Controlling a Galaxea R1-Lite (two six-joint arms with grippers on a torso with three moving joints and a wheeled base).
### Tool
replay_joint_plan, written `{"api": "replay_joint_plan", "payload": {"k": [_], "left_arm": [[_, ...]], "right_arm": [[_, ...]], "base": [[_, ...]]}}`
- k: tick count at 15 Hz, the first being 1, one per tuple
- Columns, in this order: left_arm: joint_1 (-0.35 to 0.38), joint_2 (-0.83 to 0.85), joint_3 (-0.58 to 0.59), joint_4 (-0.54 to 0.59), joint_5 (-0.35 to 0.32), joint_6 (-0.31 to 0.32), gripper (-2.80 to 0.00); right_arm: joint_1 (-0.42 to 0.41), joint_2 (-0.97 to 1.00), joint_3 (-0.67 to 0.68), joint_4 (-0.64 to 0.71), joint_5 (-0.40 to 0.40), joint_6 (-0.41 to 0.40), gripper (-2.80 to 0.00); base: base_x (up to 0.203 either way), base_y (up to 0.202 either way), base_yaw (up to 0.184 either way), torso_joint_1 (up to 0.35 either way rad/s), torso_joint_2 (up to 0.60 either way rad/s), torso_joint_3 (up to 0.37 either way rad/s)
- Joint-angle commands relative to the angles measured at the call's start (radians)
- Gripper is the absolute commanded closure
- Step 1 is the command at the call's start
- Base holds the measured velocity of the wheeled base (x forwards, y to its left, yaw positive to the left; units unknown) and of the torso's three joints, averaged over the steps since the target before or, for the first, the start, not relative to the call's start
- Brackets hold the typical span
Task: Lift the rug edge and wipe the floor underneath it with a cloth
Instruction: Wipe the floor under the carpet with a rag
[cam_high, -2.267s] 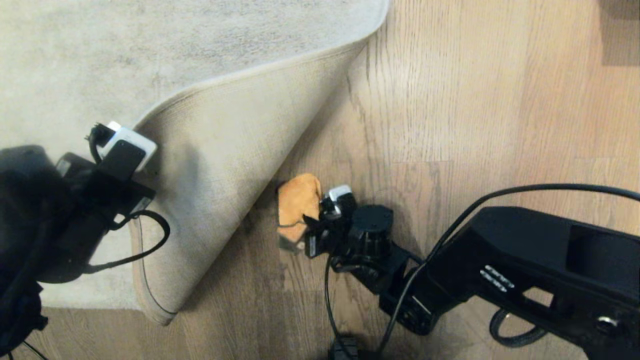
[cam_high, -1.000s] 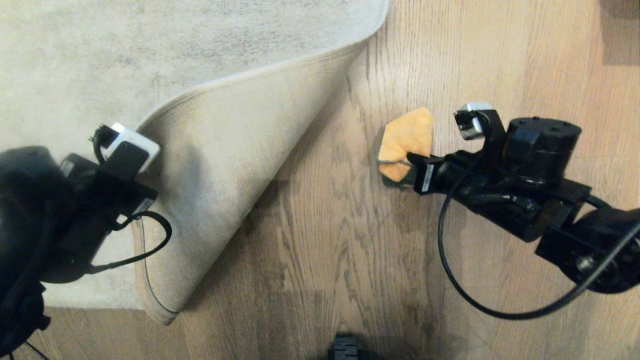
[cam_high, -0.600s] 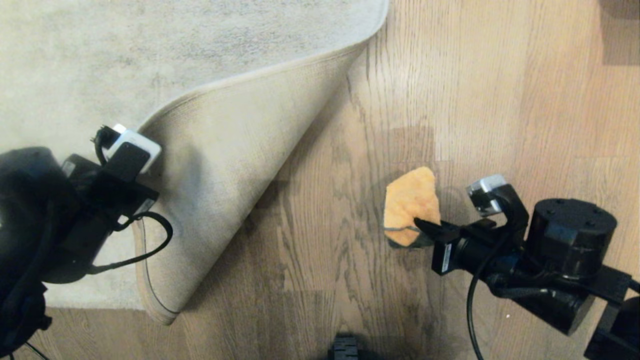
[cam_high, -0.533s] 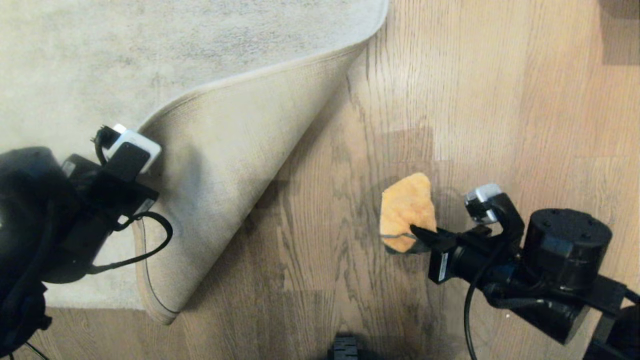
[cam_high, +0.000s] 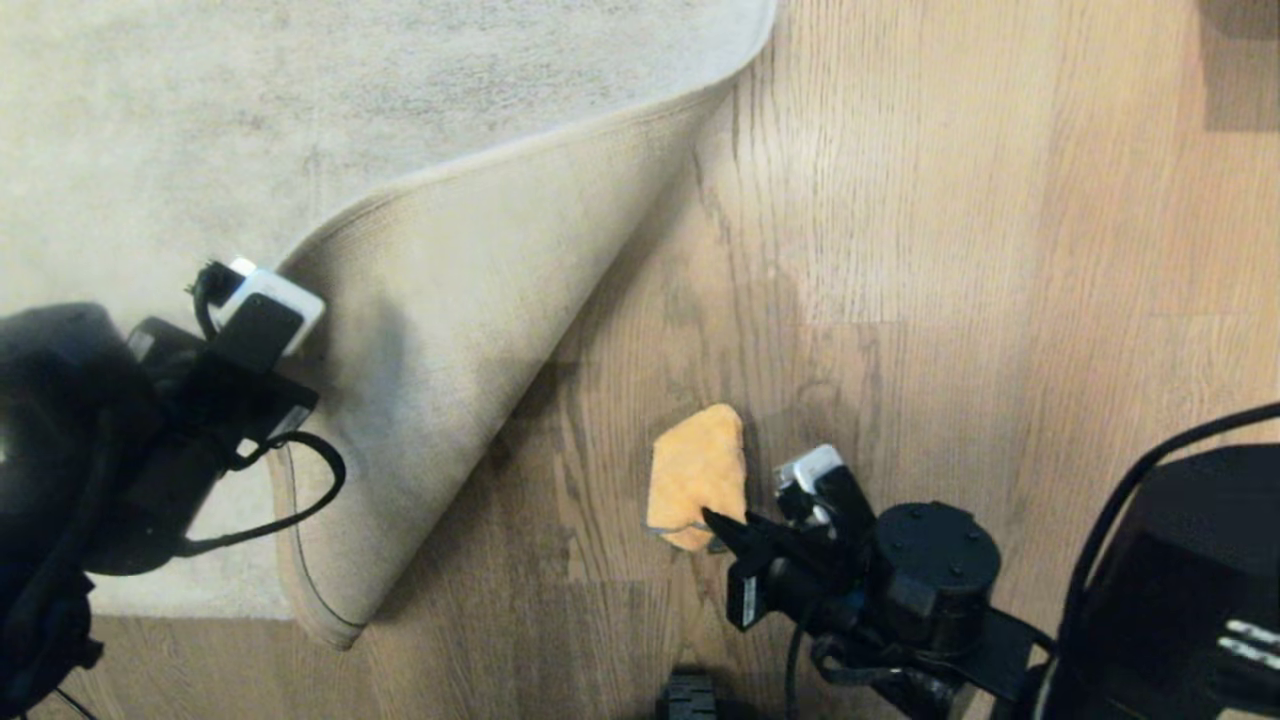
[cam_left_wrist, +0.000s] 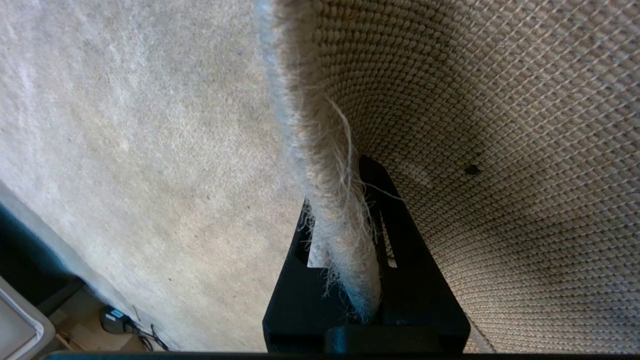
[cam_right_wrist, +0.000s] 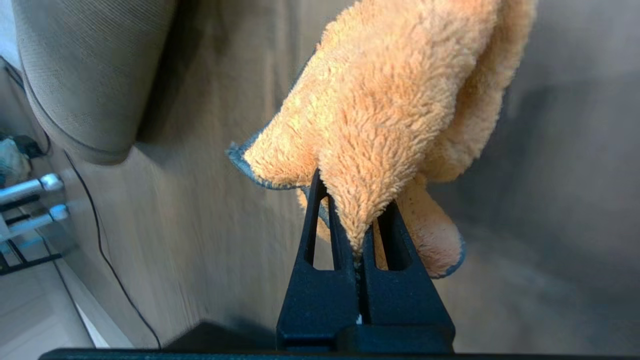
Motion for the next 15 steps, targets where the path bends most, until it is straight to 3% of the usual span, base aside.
{"api": "replay_joint_plan", "payload": {"k": [1,4,9,15], "left_arm": [[0.000,0.001,0.013,-0.006,0.003,0.004,0.00],[0.000,-0.003,0.019,-0.006,0.005,0.004,0.00],[0.002,-0.013,0.037,-0.006,0.006,0.004,0.00],[0.002,-0.013,0.042,-0.006,0.006,0.004,0.00]], "right_arm": [[0.010,0.118,-0.109,-0.026,0.000,0.000,0.00],[0.010,0.150,-0.231,0.038,0.001,0.000,0.00],[0.005,0.157,-0.501,0.256,-0.001,0.000,0.00],[-0.078,0.119,-0.689,0.444,-0.002,0.000,0.00]], "base": [[0.000,0.000,0.000,0.000,0.00,0.000],[0.000,0.000,0.000,0.000,0.00,0.000],[0.000,0.000,0.000,0.000,0.00,0.000],[0.000,0.000,0.000,0.000,0.00,0.000]]}}
